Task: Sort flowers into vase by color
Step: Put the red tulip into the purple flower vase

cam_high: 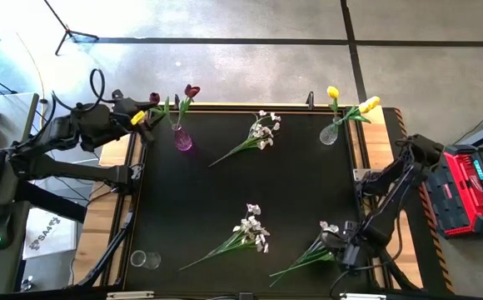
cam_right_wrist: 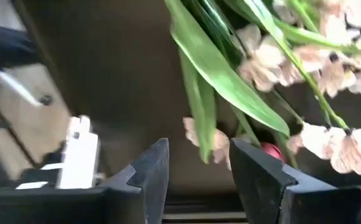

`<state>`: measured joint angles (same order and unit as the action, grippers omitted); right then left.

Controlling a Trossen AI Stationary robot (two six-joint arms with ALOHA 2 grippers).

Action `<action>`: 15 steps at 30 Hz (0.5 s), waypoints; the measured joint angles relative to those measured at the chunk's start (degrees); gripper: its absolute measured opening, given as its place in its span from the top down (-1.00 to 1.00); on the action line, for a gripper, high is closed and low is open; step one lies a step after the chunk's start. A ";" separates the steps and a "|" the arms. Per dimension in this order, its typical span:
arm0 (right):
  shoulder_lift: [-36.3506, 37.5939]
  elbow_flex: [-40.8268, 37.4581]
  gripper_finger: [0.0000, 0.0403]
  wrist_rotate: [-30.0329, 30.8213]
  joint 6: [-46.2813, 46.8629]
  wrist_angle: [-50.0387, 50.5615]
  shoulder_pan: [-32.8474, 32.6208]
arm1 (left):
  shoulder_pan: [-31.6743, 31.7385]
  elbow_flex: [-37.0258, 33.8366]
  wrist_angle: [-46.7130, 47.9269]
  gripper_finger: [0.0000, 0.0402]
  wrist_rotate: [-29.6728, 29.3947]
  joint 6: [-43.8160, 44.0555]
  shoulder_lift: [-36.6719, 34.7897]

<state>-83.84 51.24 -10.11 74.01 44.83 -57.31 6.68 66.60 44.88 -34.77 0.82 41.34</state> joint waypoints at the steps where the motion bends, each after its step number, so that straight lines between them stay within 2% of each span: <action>1: -0.49 0.00 0.22 0.08 -0.08 0.52 -0.47 | -0.02 0.72 0.28 0.09 0.41 0.01 0.34; 5: -1.90 0.00 0.22 1.15 -2.94 3.96 -1.81 | -1.78 2.87 0.88 0.09 1.05 0.46 2.35; 9: -2.18 0.00 0.22 4.01 -5.02 7.82 -2.70 | -4.28 4.76 0.86 0.09 -1.45 1.72 5.41; 15: -2.18 0.00 0.22 5.58 -6.55 6.94 -3.73 | -6.64 8.45 0.97 0.09 -3.66 1.01 11.29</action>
<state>-86.02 51.24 -4.52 67.46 51.77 -61.04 0.03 75.05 45.84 -38.43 1.83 52.63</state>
